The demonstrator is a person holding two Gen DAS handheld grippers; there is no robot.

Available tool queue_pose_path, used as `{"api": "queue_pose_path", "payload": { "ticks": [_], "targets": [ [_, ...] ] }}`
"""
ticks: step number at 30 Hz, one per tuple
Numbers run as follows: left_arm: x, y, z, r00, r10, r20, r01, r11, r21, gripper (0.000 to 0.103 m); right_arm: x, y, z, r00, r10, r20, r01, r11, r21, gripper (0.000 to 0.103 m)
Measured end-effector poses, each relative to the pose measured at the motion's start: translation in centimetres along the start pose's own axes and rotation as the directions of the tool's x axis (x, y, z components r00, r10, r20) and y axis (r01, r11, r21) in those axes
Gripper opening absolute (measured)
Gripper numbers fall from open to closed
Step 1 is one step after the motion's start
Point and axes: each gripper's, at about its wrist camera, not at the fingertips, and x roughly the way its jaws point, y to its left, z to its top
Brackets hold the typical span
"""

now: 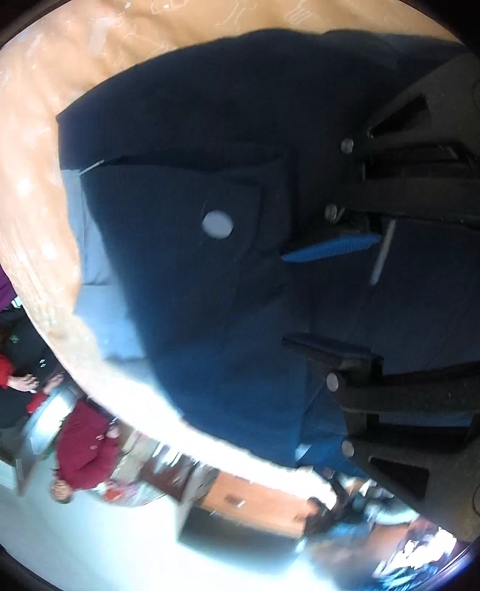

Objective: Fold small clothes

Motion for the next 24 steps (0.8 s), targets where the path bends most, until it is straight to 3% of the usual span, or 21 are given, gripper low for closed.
{"api": "queue_pose_path", "payload": {
  "ticks": [2, 6, 9, 12, 17, 21, 23, 24],
  "targets": [
    [-1.5, 0.3, -0.4, 1.0, 0.007, -0.013, -0.007, 1.0, -0.009, 0.098, -1.1, 0.8, -0.9, 0.999, -0.029, -0.03, 0.029, 0.999, -0.017, 0.037],
    [-7.1, 0.9, -1.2, 1.0, 0.007, 0.017, -0.007, 1.0, -0.002, 0.098, -7.1, 2.6, -4.8, 1.0, 0.015, -0.007, -0.015, 0.998, -0.058, 0.051],
    [-12.2, 1.6, -2.3, 0.999, -0.005, 0.048, 0.004, 1.0, 0.007, 0.098, -12.9, 3.8, -9.1, 1.0, 0.029, 0.001, -0.029, 0.996, -0.088, 0.056],
    [-16.5, 2.3, -4.1, 0.999, -0.013, 0.045, 0.012, 1.0, 0.019, 0.098, -18.6, 4.5, -13.8, 1.0, -0.008, -0.005, 0.007, 0.992, -0.129, 0.06],
    [-19.8, 2.9, -9.0, 0.996, -0.033, -0.082, 0.037, 0.998, 0.047, 0.098, -23.9, 4.6, -21.5, 0.99, -0.1, -0.102, 0.081, 0.98, -0.182, 0.065],
    [-19.7, 2.8, -12.9, 0.981, -0.032, -0.19, 0.047, 0.996, 0.077, 0.097, -24.5, 3.5, -24.7, 0.988, -0.087, -0.124, 0.072, 0.99, -0.124, 0.065],
    [-18.8, 2.5, -14.4, 0.972, -0.011, -0.236, 0.038, 0.993, 0.111, 0.089, -23.8, 2.8, -25.3, 0.991, -0.062, -0.115, 0.053, 0.995, -0.08, 0.065],
    [-18.4, 2.4, -14.8, 0.968, 0.002, -0.252, 0.03, 0.992, 0.12, 0.08, -23.6, 2.7, -25.6, 0.993, -0.046, -0.113, 0.038, 0.997, -0.067, 0.065]
  ]
}}
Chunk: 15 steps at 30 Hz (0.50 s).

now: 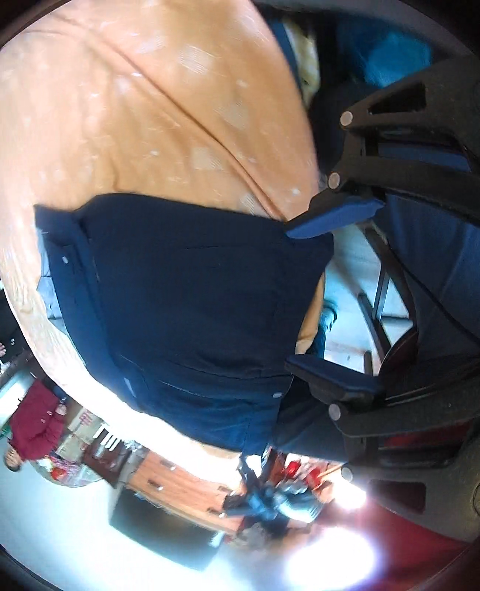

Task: Fold small clothes
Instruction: 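Grasp the jacket hem with both tools and fold it toward the collar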

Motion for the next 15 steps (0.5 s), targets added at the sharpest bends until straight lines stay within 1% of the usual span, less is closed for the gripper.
{"api": "queue_pose_path", "payload": {
  "ticks": [1, 4, 5, 6, 7, 8, 11, 13, 15],
  "targets": [
    [0.7, 0.0, -0.2, 1.0, 0.012, -0.02, -0.012, 1.0, 0.001, 0.072, 0.4, 0.0, -0.2, 1.0, 0.012, 0.0, -0.012, 1.0, 0.002, 0.065],
    [1.9, 0.5, -0.8, 0.998, 0.045, -0.053, -0.046, 0.999, -0.01, 0.066, 1.1, 0.5, -0.5, 1.0, 0.019, -0.017, -0.019, 1.0, -0.024, 0.065],
    [2.2, 0.6, -0.9, 0.997, 0.042, -0.061, -0.043, 0.999, -0.018, 0.064, 1.1, 0.5, -0.5, 1.0, 0.024, -0.019, -0.024, 0.999, -0.026, 0.065],
    [2.3, 0.5, -1.1, 0.997, 0.039, -0.062, -0.04, 0.999, -0.018, 0.06, 1.0, 0.4, -0.7, 0.999, 0.027, -0.018, -0.027, 0.999, -0.026, 0.065],
    [2.5, 0.2, -1.0, 0.998, 0.027, -0.064, -0.028, 1.0, -0.014, 0.053, 1.0, 0.2, -0.8, 0.999, 0.028, -0.016, -0.029, 0.999, -0.02, 0.065],
    [2.7, -0.2, -1.1, 0.998, 0.014, -0.065, -0.014, 1.0, -0.006, 0.052, 0.8, 0.0, -1.0, 1.0, 0.027, -0.015, -0.027, 1.0, -0.014, 0.065],
    [3.1, -0.9, -0.8, 0.997, 0.011, -0.075, -0.01, 1.0, 0.007, 0.046, 0.4, -0.6, -1.3, 1.0, 0.018, -0.01, -0.019, 1.0, -0.003, 0.065],
    [3.3, -0.4, -0.7, 0.996, 0.016, -0.082, -0.017, 1.0, -0.006, 0.042, 0.3, -1.0, -1.4, 1.0, 0.008, -0.013, -0.008, 1.0, 0.004, 0.065],
    [3.7, 0.1, -0.8, 0.996, 0.003, -0.091, -0.005, 1.0, -0.024, 0.042, 0.8, -1.5, -1.5, 1.0, -0.016, -0.026, 0.016, 1.0, 0.007, 0.065]
  ]
}}
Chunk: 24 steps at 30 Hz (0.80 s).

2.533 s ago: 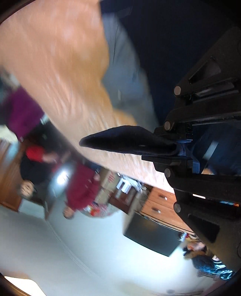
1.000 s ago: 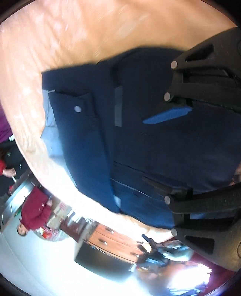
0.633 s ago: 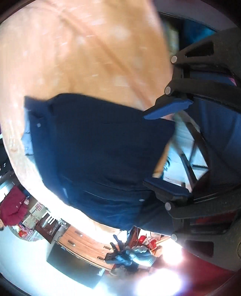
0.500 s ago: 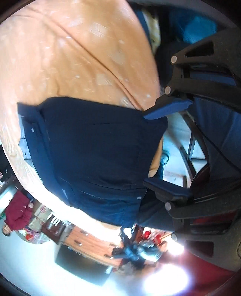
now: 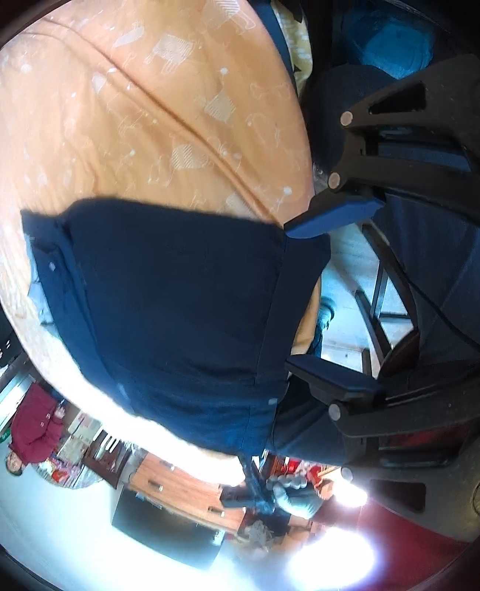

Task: Fold small clothes
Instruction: 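Grasp the jacket hem with both tools and fold it toward the collar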

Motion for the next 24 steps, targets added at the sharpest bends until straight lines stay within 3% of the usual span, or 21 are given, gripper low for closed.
{"api": "queue_pose_path", "payload": {
  "ticks": [2, 5, 8, 14, 18, 22, 24],
  "targets": [
    [0.3, -0.4, 0.0, 1.0, -0.023, 0.003, 0.023, 1.0, 0.01, 0.042, 0.8, -0.5, -0.1, 0.998, -0.056, -0.022, 0.055, 0.998, -0.007, 0.065],
    [0.1, -1.6, 0.4, 0.993, -0.118, 0.032, 0.117, 0.993, 0.031, 0.042, 2.0, -1.2, -0.1, 0.995, -0.097, -0.033, 0.097, 0.995, -0.013, 0.065],
    [1.2, -1.2, 0.8, 0.997, -0.076, -0.006, 0.076, 0.997, 0.024, 0.041, 2.9, -1.6, 0.2, 0.998, -0.064, -0.024, 0.065, 0.998, 0.019, 0.065],
    [1.1, -0.7, 0.8, 0.996, -0.085, -0.006, 0.085, 0.996, 0.012, 0.041, 4.3, -1.1, 1.4, 0.997, -0.082, 0.009, 0.082, 0.997, -0.011, 0.065],
    [1.1, 0.1, 0.6, 0.995, -0.099, 0.006, 0.099, 0.995, -0.008, 0.041, 6.3, -2.3, 1.6, 0.997, -0.07, -0.02, 0.071, 0.997, 0.025, 0.064],
    [1.2, 0.0, 0.7, 0.995, -0.103, -0.003, 0.103, 0.995, 0.0, 0.041, 7.9, -2.5, 1.0, 0.997, -0.018, -0.081, 0.022, 0.999, 0.048, 0.054],
    [1.3, -0.4, 0.6, 0.994, -0.105, -0.005, 0.105, 0.994, 0.005, 0.04, 7.7, -2.6, 1.0, 0.997, 0.003, -0.072, 0.001, 0.998, 0.063, 0.054]
  ]
}}
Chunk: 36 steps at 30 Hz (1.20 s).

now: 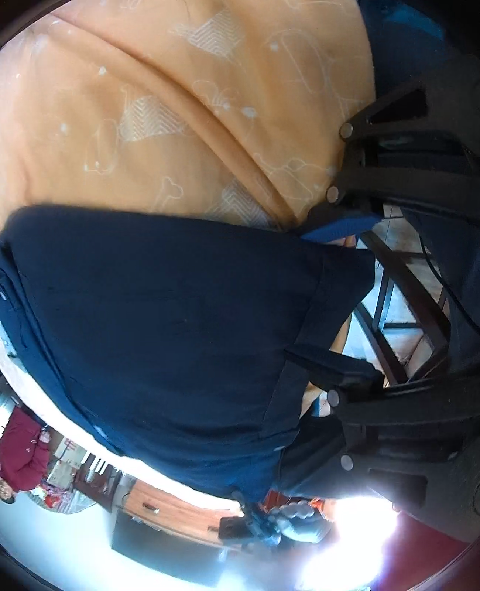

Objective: Fold small clothes

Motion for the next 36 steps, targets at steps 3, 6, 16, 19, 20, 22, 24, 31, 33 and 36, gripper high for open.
{"api": "queue_pose_path", "payload": {
  "ticks": [3, 6, 16, 19, 20, 22, 24, 31, 33, 36],
  "targets": [
    [0.3, -0.3, 0.1, 1.0, 0.01, -0.002, -0.01, 1.0, 0.0, 0.034, 0.2, -0.8, -0.1, 0.999, 0.036, 0.002, -0.036, 0.999, 0.032, 0.053],
    [0.4, 0.0, 0.0, 1.0, 0.008, 0.002, -0.008, 1.0, -0.005, 0.032, 0.0, -0.5, -0.2, 1.0, -0.002, 0.006, 0.002, 1.0, 0.023, 0.019],
    [-5.3, -3.3, 2.0, 0.958, -0.151, 0.243, 0.164, 0.986, -0.035, 0.016, -11.8, 3.0, 2.1, 0.906, 0.266, 0.328, -0.286, 0.958, 0.014, 0.004],
    [-7.8, -4.7, 4.6, 0.916, -0.219, 0.336, 0.237, 0.971, -0.013, 0.016, -13.8, 3.1, 5.3, 0.87, 0.311, 0.383, -0.34, 0.94, 0.008, 0.004],
    [-8.6, -5.2, 6.2, 0.898, -0.244, 0.366, 0.263, 0.965, -0.004, 0.016, -14.2, 2.9, 6.7, 0.86, 0.316, 0.401, -0.351, 0.936, 0.013, 0.004],
    [-9.7, -6.0, 9.8, 0.872, -0.268, 0.409, 0.285, 0.958, 0.022, 0.016, -15.0, 2.6, 10.0, 0.837, 0.324, 0.441, -0.367, 0.93, 0.015, 0.004],
    [-9.9, -6.6, 13.2, 0.869, -0.257, 0.422, 0.262, 0.964, 0.047, 0.016, -15.1, 2.5, 13.6, 0.825, 0.323, 0.463, -0.371, 0.929, 0.013, 0.004],
    [-5.1, -6.5, 27.6, 0.884, -0.207, 0.419, 0.196, 0.978, 0.072, 0.017, -11.1, -0.6, 27.7, 0.857, 0.261, 0.445, -0.327, 0.942, 0.078, 0.004],
    [-2.0, -5.3, 31.1, 0.896, -0.189, 0.401, 0.187, 0.981, 0.044, 0.018, -9.0, -1.9, 31.2, 0.878, 0.226, 0.422, -0.287, 0.954, 0.087, 0.005],
    [3.7, -1.2, 35.9, 0.922, -0.084, 0.377, 0.104, 0.994, -0.033, 0.052, -4.8, -5.3, 35.5, 0.912, 0.181, 0.369, -0.25, 0.957, 0.148, 0.023]
  ]
}}
